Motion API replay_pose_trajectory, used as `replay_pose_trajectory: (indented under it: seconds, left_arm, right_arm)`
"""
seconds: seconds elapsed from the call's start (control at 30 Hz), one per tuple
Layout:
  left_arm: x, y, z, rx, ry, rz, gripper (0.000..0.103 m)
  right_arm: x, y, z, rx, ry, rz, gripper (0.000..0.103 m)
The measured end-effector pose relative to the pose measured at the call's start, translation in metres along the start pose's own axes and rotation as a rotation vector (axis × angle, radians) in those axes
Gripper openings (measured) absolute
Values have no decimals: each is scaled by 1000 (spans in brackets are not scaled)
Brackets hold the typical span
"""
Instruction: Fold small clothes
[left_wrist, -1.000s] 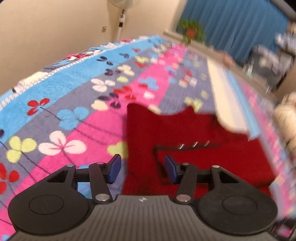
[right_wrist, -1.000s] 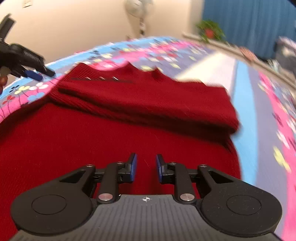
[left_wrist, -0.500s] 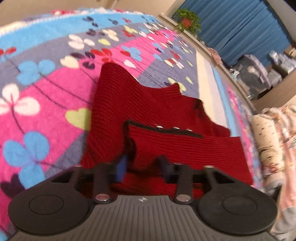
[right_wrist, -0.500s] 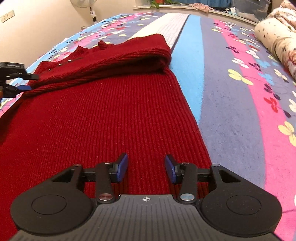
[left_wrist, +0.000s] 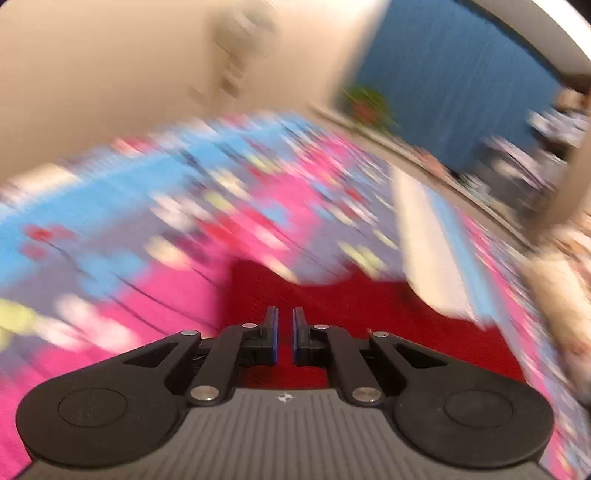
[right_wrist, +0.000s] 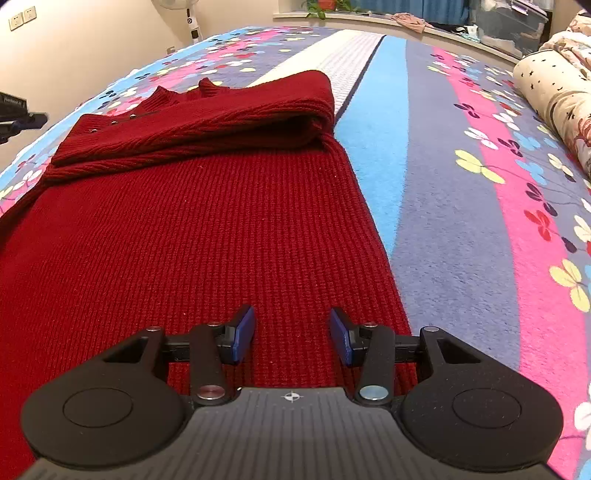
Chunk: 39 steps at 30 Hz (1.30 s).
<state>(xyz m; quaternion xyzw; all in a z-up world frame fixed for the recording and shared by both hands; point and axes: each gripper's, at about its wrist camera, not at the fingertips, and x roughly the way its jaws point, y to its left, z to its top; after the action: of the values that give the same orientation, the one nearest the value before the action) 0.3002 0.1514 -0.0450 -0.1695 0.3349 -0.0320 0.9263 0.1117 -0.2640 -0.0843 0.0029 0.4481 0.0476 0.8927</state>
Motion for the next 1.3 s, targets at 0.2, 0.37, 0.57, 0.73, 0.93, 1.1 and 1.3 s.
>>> replay_pose_trajectory:
  seconds: [0.2, 0.37, 0.57, 0.73, 0.93, 1.1, 1.3]
  left_arm:
    - [3, -16, -16, 153, 92, 85, 16]
    - [-71, -35, -12, 238, -32, 81, 34]
    - [-175, -24, -60, 300, -49, 99, 34]
    - [-245, 3, -147, 318, -11, 109, 35]
    - [-260, 45, -214, 167, 157, 120, 35]
    - [-256, 55, -226, 138, 218, 105, 42]
    - [-235, 54, -232, 135, 321, 141, 44]
  right_arm:
    - [-19, -6, 2, 25, 0, -67, 47]
    - [-77, -25, 2, 52, -91, -76, 47]
    - [-106, -53, -15, 92, -145, -82, 47]
    - [-103, -67, -40, 185, -123, -65, 47]
    - [-92, -84, -62, 231, -57, -9, 48]
    - [-78, -87, -79, 242, 18, -29, 48]
    - [-70, -81, -89, 204, 57, -24, 48]
